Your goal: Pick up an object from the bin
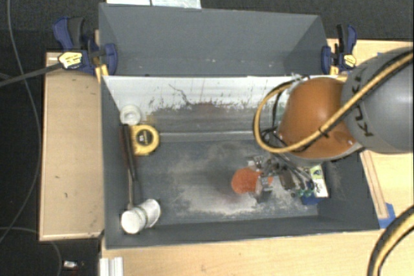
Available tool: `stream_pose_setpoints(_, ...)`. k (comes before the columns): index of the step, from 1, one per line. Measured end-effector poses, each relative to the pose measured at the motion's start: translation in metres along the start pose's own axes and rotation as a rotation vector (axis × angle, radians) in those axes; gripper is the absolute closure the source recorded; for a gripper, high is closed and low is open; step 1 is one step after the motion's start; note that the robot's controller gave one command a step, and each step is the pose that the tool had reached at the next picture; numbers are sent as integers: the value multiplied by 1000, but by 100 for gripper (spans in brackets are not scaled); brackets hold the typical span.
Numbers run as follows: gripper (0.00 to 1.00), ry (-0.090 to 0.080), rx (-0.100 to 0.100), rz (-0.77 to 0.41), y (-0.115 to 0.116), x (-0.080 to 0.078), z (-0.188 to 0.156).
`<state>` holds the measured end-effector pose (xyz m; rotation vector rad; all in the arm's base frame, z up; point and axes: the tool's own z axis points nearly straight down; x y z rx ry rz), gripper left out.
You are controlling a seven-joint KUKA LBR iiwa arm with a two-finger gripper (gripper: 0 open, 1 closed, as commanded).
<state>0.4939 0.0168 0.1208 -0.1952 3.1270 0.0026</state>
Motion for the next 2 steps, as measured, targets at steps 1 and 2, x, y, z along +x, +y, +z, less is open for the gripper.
stream_pose_setpoints(1,100,9,-1,39,-18,5,-50)
stream_pose_setpoints(2,100,2,-4,23,11,-1,-105)
